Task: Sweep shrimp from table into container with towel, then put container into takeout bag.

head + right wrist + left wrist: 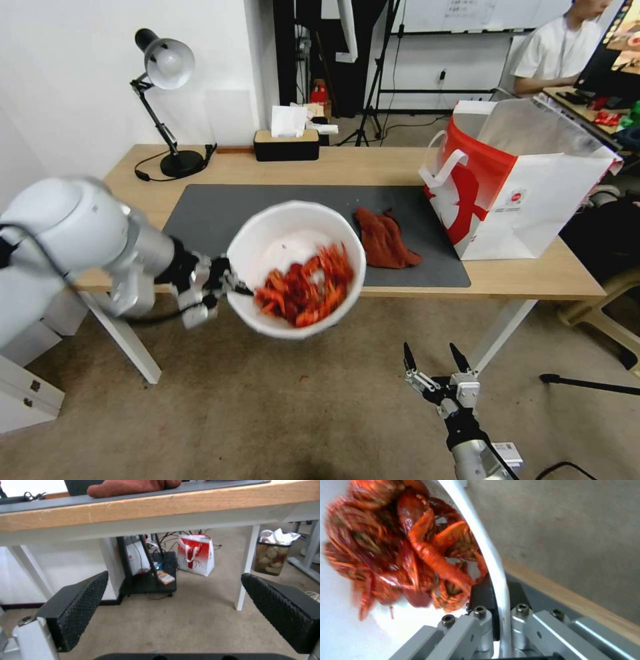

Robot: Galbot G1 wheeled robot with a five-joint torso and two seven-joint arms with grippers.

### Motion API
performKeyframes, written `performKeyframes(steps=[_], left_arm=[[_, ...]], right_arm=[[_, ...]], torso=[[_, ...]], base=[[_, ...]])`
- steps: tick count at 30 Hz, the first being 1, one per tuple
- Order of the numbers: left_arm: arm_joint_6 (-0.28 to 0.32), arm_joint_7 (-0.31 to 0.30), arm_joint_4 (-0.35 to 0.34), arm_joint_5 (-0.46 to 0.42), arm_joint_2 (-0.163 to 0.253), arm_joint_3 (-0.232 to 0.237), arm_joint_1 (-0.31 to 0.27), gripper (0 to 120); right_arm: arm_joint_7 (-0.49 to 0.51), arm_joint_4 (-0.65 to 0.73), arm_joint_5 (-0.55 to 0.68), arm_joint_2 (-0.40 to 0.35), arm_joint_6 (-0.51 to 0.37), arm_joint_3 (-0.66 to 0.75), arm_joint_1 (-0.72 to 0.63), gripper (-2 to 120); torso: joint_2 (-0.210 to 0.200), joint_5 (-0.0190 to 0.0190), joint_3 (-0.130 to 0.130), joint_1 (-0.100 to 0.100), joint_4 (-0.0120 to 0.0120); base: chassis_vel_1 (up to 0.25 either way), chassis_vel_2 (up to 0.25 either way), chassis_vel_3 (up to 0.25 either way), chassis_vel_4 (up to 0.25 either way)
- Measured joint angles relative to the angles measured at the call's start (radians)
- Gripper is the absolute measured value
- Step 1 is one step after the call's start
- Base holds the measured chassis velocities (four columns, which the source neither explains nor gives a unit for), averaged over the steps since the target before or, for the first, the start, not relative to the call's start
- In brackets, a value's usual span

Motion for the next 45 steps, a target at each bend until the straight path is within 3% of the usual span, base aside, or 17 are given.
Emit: performKeyframes(steps=[6, 12, 13, 15, 16, 17, 18, 20, 29, 32, 34, 35, 37, 39, 41, 43, 45], left_arm=[[0.051, -0.007, 0.126, -0.045, -0.094, 0.082, -0.104, 0], [0.112, -0.027, 0.367, -0.148, -0.214, 0.184, -0.263, 0], [0.112, -0.027, 0.367, -0.148, -0.214, 0.184, -0.263, 0], [0.13, -0.048, 0.463, -0.183, -0.306, 0.226, -0.331, 0], [0.13, -0.048, 0.463, -0.183, -0.306, 0.226, -0.331, 0], [0.149, -0.066, 0.504, -0.2, -0.371, 0.254, -0.367, 0], [0.149, -0.066, 0.504, -0.2, -0.371, 0.254, -0.367, 0], [0.159, -0.07, 0.581, -0.198, -0.489, 0.277, -0.422, 0], [0.13, -0.058, 0.772, -0.183, -0.634, 0.317, -0.54, 0], [0.108, -0.054, 0.882, -0.16, -0.724, 0.33, -0.604, 0], [0.106, -0.053, 0.893, -0.157, -0.734, 0.33, -0.61, 0], [0.096, -0.05, 0.945, -0.146, -0.786, 0.329, -0.634, 0], [0.09, -0.05, 0.97, -0.137, -0.809, 0.329, -0.646, 0], [0.072, -0.049, 1.067, -0.092, -0.891, 0.322, -0.678, 0], [0.068, -0.049, 1.091, -0.081, -0.91, 0.32, -0.685, 0], [0.049, -0.049, 1.197, -0.044, -0.989, 0.296, -0.71, 0], [0.044, -0.05, 1.218, -0.039, -1.004, 0.292, -0.716, 0]], right_arm=[[0.001, -0.004, 0.0, 0.011, -0.003, 0.005, -0.003, 100], [-0.001, -0.007, -0.004, 0.029, -0.003, 0.012, -0.012, 100], [-0.001, -0.007, -0.004, 0.029, -0.003, 0.012, -0.012, 100], [-0.002, -0.007, -0.004, 0.038, -0.003, 0.015, -0.013, 100], [-0.002, -0.007, -0.004, 0.038, -0.003, 0.015, -0.013, 100], [-0.001, -0.007, -0.003, 0.041, -0.003, 0.017, -0.01, 100], [-0.001, -0.007, -0.003, 0.041, -0.003, 0.017, -0.01, 100], [-0.001, -0.007, -0.001, 0.039, -0.002, 0.021, -0.008, 100], [-0.004, 0.003, -0.01, 0.039, -0.002, 0.022, -0.022, 100], [-0.011, 0.003, -0.026, 0.044, -0.002, 0.024, -0.04, 100], [-0.012, 0.004, -0.028, 0.045, -0.002, 0.024, -0.042, 100], [-0.014, 0.006, -0.032, 0.048, -0.002, 0.026, -0.047, 100], [-0.015, 0.008, -0.034, 0.049, -0.002, 0.027, -0.049, 100], [-0.017, 0.01, -0.038, 0.05, -0.002, 0.03, -0.052, 100], [-0.018, 0.01, -0.039, 0.05, -0.002, 0.03, -0.052, 100], [-0.02, 0.009, -0.042, 0.055, -0.002, 0.03, -0.052, 100], [-0.021, 0.009, -0.043, 0.056, -0.002, 0.03, -0.052, 100]], torso=[[0.0, 0.0009, 0.0, 0.0, 0.0001], [0.0, 0.0009, 0.0, 0.0, 0.0006], [0.0, 0.0009, 0.0, 0.0, 0.0006], [0.0, 0.0009, 0.0, 0.0, 0.0007], [0.0, 0.0009, 0.0, 0.0, 0.0007], [0.0, 0.0008, 0.0, 0.0, -0.0002], [0.0, 0.0008, 0.0, 0.0, -0.0002], [0.0, 0.0014, 0.0, 0.0, -0.0007], [0.0, 0.0008, 0.0, 0.0, 0.0007], [0.0, 0.001, 0.0, 0.0, 0.0004], [0.0, 0.0009, 0.0, 0.0, 0.0004], [0.0, 0.0009, 0.0, 0.0, 0.0003], [0.0, 0.001, 0.0, 0.0, 0.0001], [0.0, 0.0012, 0.0, 0.0, 0.0002], [0.0, 0.0011, 0.0, 0.0, 0.0002], [0.0, 0.001, 0.0, 0.0, 0.0001], [0.0, 0.0011, 0.0, 0.0, 0.0]], base=[[0.0, 0.0, 0.0, 0.0], [0.0, 0.0, 0.0, 0.0], [0.0, 0.0, 0.0, 0.0], [0.0, 0.0, 0.0, 0.0], [0.0, 0.0, 0.0, 0.0], [0.0, 0.0, 0.0, 0.0], [0.0, 0.0, 0.0, 0.0], [0.0, 0.0, 0.0, 0.0], [0.0, 0.0, 0.0, 0.0], [0.0, 0.0, 0.0, 0.0], [0.0, 0.0, 0.0, 0.0], [0.0, 0.0, 0.0, 0.0], [0.0, 0.0, 0.0, 0.0], [0.0, 0.0, 0.0, 0.0], [0.0, 0.0, 0.0, 0.0], [0.0, 0.0, 0.0, 0.0], [0.0, 0.0, 0.0, 0.0]])
